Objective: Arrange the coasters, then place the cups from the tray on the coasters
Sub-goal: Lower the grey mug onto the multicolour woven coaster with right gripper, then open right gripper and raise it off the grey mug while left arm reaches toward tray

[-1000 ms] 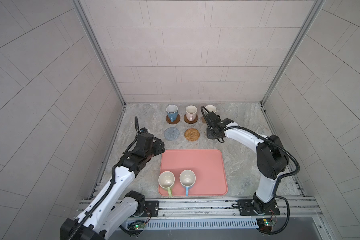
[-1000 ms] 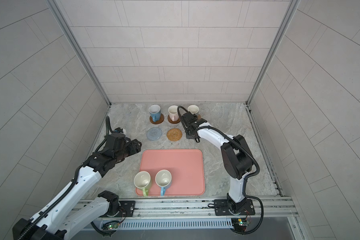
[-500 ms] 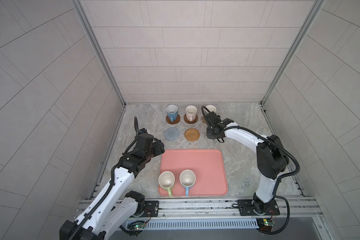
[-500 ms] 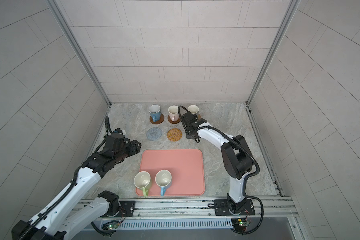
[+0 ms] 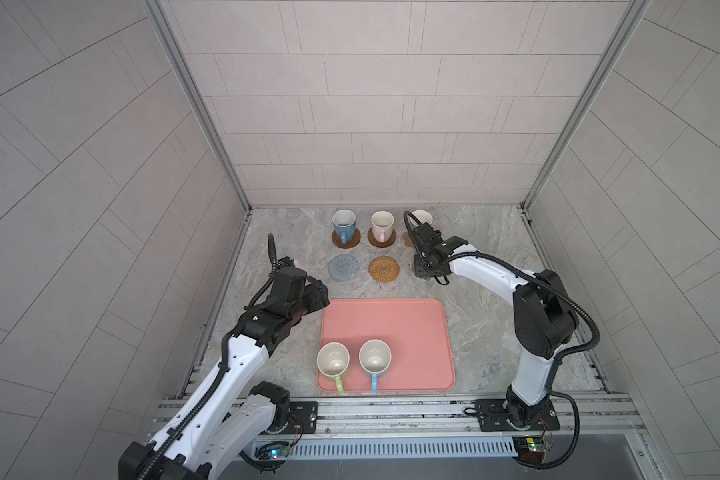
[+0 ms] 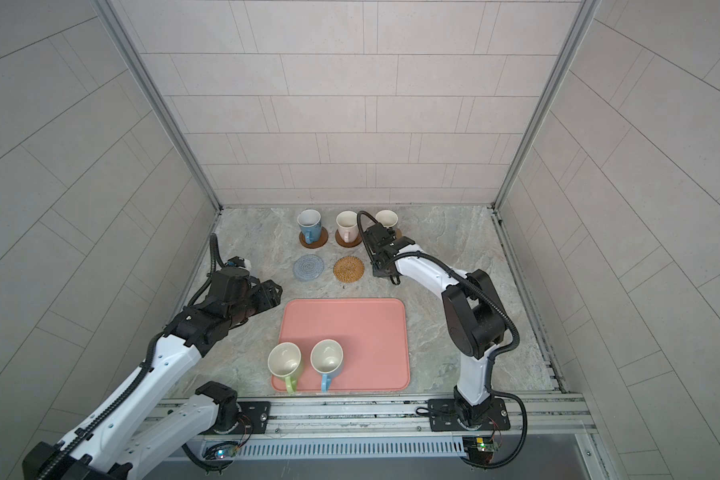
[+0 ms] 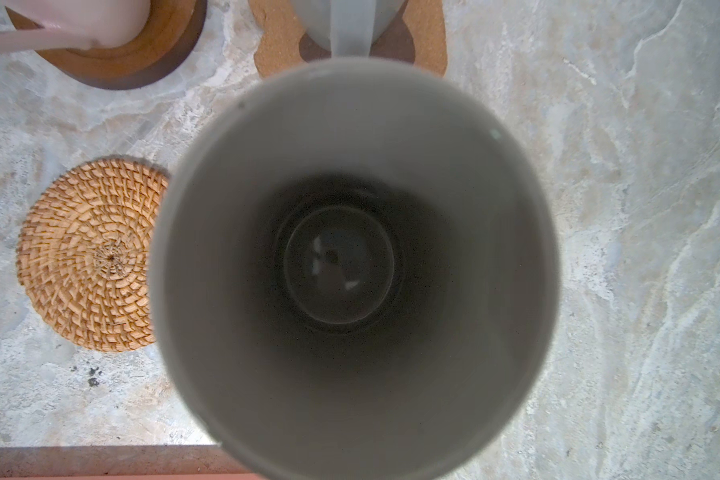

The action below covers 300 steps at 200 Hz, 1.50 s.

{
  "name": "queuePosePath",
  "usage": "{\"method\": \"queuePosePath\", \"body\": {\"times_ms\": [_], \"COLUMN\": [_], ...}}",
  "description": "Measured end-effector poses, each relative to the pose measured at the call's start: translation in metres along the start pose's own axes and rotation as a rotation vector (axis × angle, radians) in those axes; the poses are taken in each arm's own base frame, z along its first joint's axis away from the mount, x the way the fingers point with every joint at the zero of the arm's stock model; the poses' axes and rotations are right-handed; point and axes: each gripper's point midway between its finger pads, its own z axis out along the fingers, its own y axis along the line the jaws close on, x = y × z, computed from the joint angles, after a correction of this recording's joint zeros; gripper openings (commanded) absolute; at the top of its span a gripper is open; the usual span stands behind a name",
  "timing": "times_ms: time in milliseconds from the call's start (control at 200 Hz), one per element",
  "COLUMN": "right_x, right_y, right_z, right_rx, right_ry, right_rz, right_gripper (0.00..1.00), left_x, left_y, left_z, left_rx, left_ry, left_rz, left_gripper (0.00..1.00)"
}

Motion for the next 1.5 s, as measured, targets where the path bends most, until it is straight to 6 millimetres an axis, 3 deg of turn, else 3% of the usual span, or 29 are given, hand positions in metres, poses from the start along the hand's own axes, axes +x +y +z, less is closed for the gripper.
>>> {"method": "queuePosePath", "body": {"times_ms": [260,620,1001,1321,1501], "right_x": [-0.002,-0.004,-0.009,0.007,0.003], "right_y": [0.001,0.003,0.000,-0.005,-0.006], "right_z": [0.000,-0.003,-0.045,-0.049,-0.064], "right_rx": [-0.004,-0.020,-0.095,-0.107,-0.129], "right_ry": [-0.008,-0.012,-0.067,-0.038,-0.064], "right_rz": [0.002,0.004,0.033,0.047,0.061], "right_gripper": [0.37,0.48,0.50,0.50,0.50], "left_x": [0.000,0.000,0.000,0.001,0.002], "left_y": [0.000,0.000,0.001,0.003,0.004], "left_z": [-0.001,-0.001,-0.001,-0.002,-0.003], "left_rx": [0.001,0.001,-0.003,-0.013,-0.014], "left_ry": [-0.002,-0.003,-0.003,0.001,0.002], "left_rz": [0.000,0.000,0.000,0.001,0.001], "left_gripper": [0.73,0.73,0.73,0.73,0.73]}}
